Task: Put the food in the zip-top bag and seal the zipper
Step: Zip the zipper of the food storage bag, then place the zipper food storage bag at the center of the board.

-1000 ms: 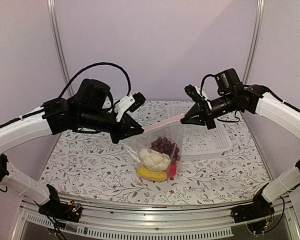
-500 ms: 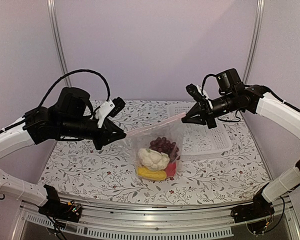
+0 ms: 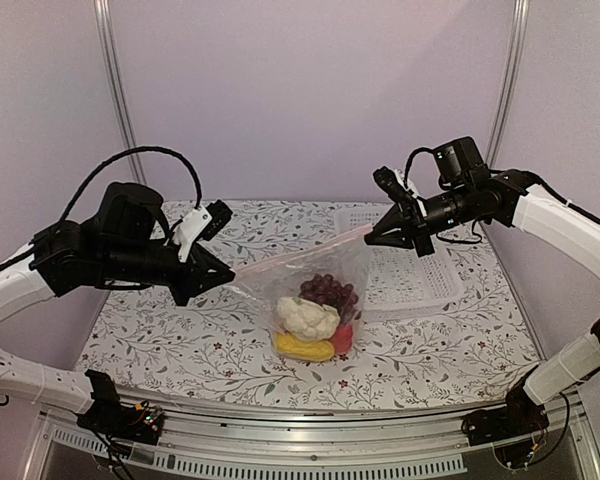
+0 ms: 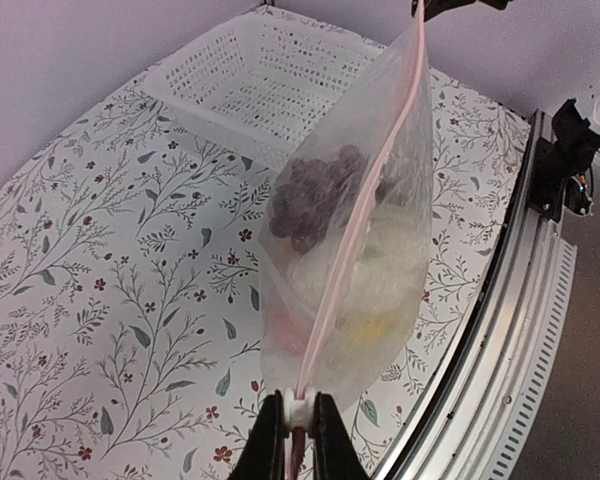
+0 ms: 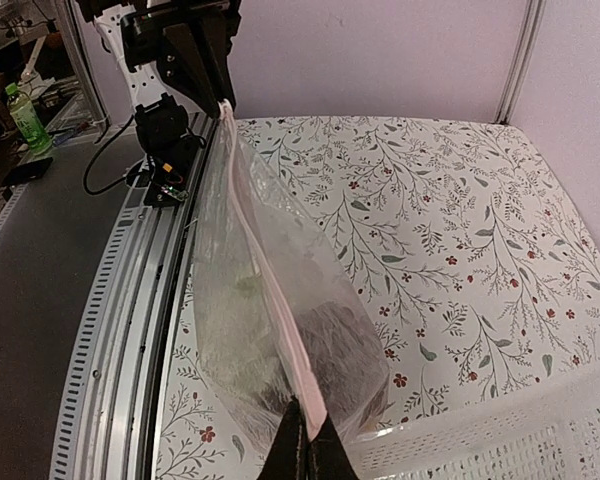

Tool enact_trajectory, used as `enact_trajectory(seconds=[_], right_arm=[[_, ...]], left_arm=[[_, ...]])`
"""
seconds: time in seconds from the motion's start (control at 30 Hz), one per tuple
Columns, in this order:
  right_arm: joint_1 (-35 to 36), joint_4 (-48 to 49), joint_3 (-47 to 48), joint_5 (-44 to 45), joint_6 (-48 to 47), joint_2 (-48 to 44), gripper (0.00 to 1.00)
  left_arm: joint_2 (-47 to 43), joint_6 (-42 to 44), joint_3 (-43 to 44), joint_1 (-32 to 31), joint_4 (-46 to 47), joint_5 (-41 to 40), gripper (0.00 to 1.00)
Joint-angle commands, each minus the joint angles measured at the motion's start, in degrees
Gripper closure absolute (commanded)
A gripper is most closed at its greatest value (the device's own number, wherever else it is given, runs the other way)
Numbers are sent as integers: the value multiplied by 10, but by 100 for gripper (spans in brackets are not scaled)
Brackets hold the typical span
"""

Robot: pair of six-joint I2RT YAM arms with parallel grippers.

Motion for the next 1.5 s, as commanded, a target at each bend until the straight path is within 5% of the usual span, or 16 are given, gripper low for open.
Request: enact_trajectory(seconds=[0.0,0.4,0.57,0.8,1.03,1.13,1.27,1.47], right_arm=[[-18,10,-3,6,9,-23,100],[-18,12,39,-26,15,18,100],[-18,20,178,-21,10,127,100],[-18,17,345,-22,-8,254,100],[-11,20,225,-44,-66,231,99],[9,13,123,-31,-106,205,95],[36,-32,15,-22,-147,160,76],[33,-113,-41,3,-182,75,52]], left_arm=[[-20,-7,-11,14,-57,-30,98],[-34,2,-23,17,-13,-54,100],[6,66,18,58,37,-114,100],[27,197,82,112,68,-91,100],[10,172,14,111,10,44,100],[-1,134,-40,107,-12,103,88],[-4,77,-71,93,-51,169,66],[-58,37,-27,76,-66,109,42]])
